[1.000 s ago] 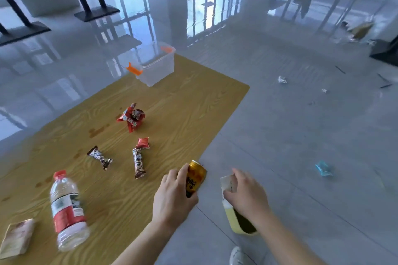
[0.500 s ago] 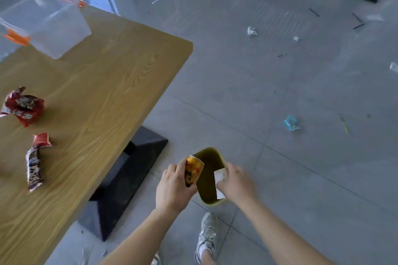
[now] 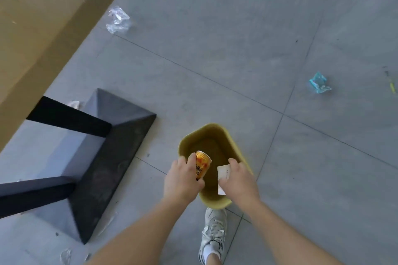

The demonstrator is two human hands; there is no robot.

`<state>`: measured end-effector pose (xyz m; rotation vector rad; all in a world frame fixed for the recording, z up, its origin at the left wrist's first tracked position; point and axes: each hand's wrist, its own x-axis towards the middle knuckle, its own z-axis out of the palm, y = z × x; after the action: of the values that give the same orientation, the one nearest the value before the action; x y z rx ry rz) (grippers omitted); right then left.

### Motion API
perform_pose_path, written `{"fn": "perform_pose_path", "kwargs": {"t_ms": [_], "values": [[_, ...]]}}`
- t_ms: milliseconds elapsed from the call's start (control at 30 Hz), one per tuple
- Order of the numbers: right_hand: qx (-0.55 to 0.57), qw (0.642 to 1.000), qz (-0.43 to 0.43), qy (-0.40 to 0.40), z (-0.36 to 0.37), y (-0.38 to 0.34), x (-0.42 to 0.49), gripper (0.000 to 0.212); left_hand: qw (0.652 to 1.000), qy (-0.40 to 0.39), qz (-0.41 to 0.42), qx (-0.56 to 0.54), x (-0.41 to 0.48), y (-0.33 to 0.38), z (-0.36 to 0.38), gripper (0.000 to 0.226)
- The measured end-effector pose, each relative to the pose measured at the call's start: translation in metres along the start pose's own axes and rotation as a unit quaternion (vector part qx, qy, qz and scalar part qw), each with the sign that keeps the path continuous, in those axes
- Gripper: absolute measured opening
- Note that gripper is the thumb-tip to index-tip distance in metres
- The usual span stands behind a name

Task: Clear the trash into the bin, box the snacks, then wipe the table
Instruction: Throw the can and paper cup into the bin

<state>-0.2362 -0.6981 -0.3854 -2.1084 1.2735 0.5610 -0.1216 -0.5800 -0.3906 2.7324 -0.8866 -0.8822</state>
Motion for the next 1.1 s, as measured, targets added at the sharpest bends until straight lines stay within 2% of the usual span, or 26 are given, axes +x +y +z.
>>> {"fn": "perform_pose_path", "kwargs": {"t_ms": [300,567,767,1100], "values": [[-0.038,0.999,-0.011,-0.006,0.066,0.026,0.073,0.061,0.994,-0.055,0.013,0.096,0.082,0.009,0.070,0.076],[-0.036,0.999,-0.016,-0.012,0.089,0.046,0.086,0.064,0.985,-0.063,0.066,0.149,0.094,0.009,0.103,0.071],[-0.004,1.000,-0.028,-0.007,0.082,0.050,0.078,0.050,0.978,-0.013,0.122,0.169,0.084,0.009,0.092,0.045],[-0.002,0.998,-0.054,0.011,0.020,0.026,0.045,0.047,0.985,0.022,0.102,0.136,0.042,0.008,0.024,0.050]]}}
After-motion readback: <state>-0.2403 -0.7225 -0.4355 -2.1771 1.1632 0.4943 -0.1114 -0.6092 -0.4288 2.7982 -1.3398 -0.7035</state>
